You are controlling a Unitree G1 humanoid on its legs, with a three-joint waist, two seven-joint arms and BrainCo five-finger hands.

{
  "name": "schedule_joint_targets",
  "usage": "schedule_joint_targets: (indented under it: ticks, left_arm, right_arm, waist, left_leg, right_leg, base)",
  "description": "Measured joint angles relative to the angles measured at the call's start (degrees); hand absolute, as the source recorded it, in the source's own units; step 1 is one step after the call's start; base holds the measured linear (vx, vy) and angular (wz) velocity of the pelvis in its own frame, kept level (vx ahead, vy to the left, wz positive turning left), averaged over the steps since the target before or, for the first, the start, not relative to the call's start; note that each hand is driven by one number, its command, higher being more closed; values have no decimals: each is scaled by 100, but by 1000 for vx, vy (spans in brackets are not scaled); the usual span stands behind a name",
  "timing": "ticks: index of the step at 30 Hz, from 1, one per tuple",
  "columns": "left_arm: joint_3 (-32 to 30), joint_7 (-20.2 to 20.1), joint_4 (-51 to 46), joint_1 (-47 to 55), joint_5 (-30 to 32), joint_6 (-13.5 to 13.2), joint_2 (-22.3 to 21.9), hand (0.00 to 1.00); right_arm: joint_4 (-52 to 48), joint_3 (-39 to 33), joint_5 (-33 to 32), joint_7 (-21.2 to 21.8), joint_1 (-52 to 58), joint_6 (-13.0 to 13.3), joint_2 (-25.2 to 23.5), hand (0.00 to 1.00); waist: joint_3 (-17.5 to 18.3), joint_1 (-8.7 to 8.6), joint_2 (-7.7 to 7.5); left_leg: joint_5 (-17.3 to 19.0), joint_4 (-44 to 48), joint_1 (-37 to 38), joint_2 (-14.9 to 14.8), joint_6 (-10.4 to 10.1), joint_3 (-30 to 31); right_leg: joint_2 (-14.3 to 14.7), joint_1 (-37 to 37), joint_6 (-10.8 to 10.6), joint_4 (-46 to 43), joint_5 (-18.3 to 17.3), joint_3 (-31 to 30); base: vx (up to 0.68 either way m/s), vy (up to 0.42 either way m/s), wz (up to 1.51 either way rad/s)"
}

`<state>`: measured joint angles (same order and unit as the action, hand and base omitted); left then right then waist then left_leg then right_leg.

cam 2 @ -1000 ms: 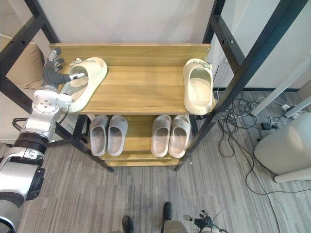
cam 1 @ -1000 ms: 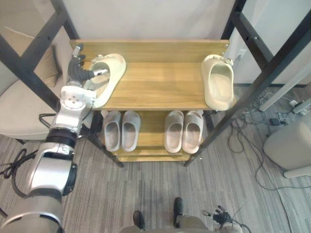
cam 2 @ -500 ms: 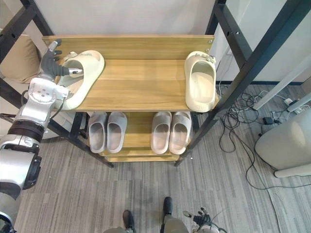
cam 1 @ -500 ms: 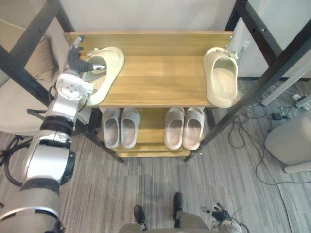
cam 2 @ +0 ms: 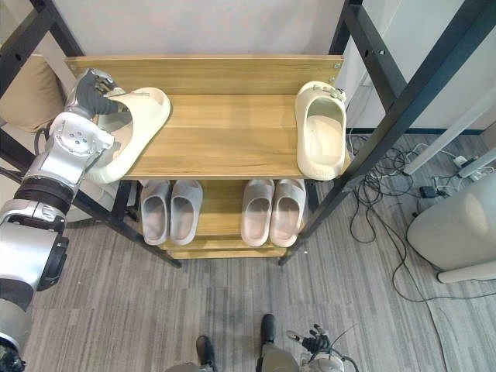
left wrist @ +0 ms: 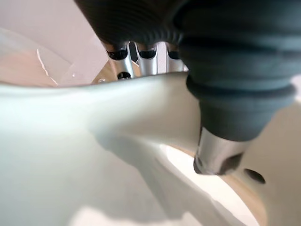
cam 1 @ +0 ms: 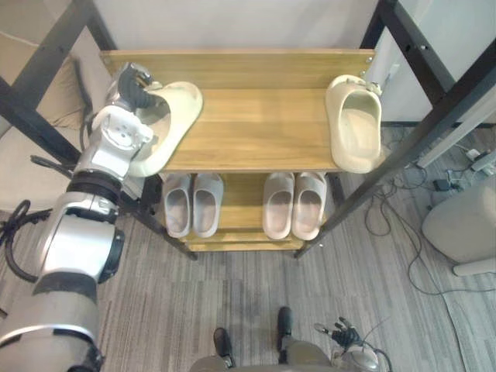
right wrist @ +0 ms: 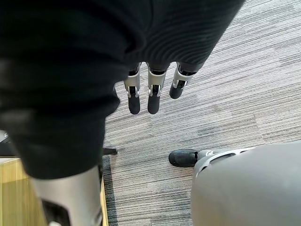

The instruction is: Organize the slippers on the shoe rack

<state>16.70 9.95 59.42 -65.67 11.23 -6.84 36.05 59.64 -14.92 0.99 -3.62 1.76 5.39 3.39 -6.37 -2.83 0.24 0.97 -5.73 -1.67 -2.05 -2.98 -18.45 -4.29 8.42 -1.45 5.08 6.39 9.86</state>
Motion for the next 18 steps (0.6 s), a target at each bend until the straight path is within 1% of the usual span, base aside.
schedule_joint_targets:
  ticks: [3, 6, 7, 10, 11, 16, 18]
  left_arm:
    - [-43, 48, -5, 1, -12, 2, -104, 100]
    - [-176, 126, -89, 24, -25, 30, -373, 100]
    - [-177, 126, -276, 89, -25, 46, -476, 100]
    - [-172, 137, -525, 189, -24, 49, -697, 100]
    - [-172, 199, -569, 220, -24, 56, -768, 100]
    - [-176, 365, -661, 283, -23, 87, -985, 100]
    - [-175, 382, -661, 298, -22, 101, -998, 100]
  right_arm:
    - [56, 49, 0, -23, -58, -5, 8, 0]
    - [194, 216, 1, -57, -206, -13, 15, 0]
    - [231, 233, 1, -65, -260, -26, 6, 0]
    - [241, 288, 1, -98, -354, -35, 5, 0]
    - [242, 336, 1, -112, -386, -41, 9, 0]
    - [235, 441, 1, -134, -477, -71, 11, 0]
    - [235, 441, 1, -154, -475, -85, 11, 0]
  waist:
    - [0, -2, 0]
    - [2, -6, -2]
    - [2, -9, -2]
    - [1, -60, -3]
    - [1, -66, -2]
    - [2, -72, -3]
    - [2, -103, -3]
  left_leg:
    - [0, 0, 16, 22, 1, 29]
    - [-11, 1, 27, 62, 17, 67]
    - [-17, 1, 25, 78, 26, 92]
    - [-35, 1, 30, 98, 54, 172]
    - [-35, 1, 62, 102, 55, 180]
    - [-52, 5, 83, 106, 79, 194]
    - [-55, 6, 87, 106, 83, 186]
  right_leg:
    - [-24, -29, 0, 0, 0, 28]
    - [-67, -55, -6, 0, 4, 55]
    - [-82, -63, -9, 0, 6, 70]
    - [-106, -109, -8, 0, 7, 139]
    - [-111, -141, -8, 0, 7, 149]
    - [-114, -167, 6, 0, 19, 167]
    - [-114, -166, 4, 1, 24, 161]
  base:
    - [-12, -7, 5]
    - [-4, -1, 7]
    - [-5, -1, 11]
    - [-17, -5, 12]
    - [-26, -8, 6]
    - [-33, -12, 1]
    - [-36, -13, -2]
